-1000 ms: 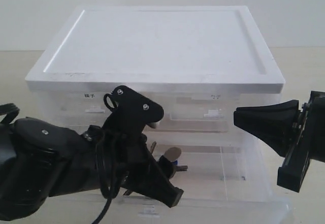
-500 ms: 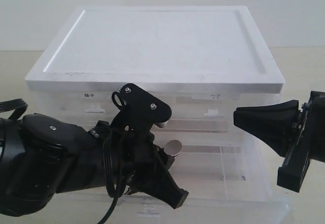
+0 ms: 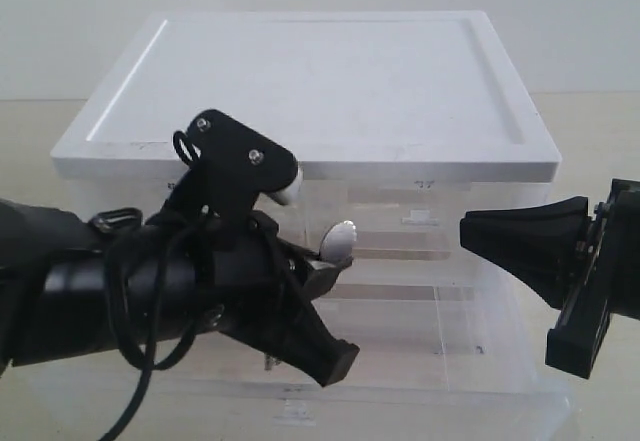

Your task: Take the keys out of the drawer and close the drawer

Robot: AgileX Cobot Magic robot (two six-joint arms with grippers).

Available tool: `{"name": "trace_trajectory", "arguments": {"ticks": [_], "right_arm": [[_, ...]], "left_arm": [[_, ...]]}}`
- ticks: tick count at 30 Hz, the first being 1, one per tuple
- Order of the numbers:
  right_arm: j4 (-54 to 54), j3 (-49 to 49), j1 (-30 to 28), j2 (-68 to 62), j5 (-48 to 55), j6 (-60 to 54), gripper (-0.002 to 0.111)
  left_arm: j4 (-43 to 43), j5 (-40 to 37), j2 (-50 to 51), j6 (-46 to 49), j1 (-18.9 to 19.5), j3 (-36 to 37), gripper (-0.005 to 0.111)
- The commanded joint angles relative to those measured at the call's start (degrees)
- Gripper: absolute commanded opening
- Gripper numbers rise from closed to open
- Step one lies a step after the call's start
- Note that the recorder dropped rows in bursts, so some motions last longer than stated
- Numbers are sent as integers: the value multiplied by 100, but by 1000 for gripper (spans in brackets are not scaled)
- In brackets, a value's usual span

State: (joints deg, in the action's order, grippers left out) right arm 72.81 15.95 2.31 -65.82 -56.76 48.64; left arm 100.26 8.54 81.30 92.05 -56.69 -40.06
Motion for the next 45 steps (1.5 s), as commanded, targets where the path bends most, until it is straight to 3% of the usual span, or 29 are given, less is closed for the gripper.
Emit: {"name": "trace_trajectory", "arguments": {"ticks": [1, 14, 22, 31, 37, 45], "right_arm": [[-14, 4, 21, -3, -1, 33, 0], [-24, 4, 21, -3, -1, 33, 0], [-24, 4, 21, -3, -1, 33, 0], [-24, 4, 21, -3, -1, 33, 0], [-12, 4, 21, -3, -1, 33, 0], [-12, 4, 21, -3, -1, 33, 0]], "left_arm": [[-31, -322, -395, 99, -6, -48, 5], [-31, -195, -1613, 442, -1298, -48, 5], [-31, -568, -1268, 417, -2047, 413, 5], [-31, -519, -502, 338, -2048, 912, 5], [-31, 108, -144, 487, -2035, 912, 5], [-31, 28, -6, 642, -1479, 912, 5]]}}
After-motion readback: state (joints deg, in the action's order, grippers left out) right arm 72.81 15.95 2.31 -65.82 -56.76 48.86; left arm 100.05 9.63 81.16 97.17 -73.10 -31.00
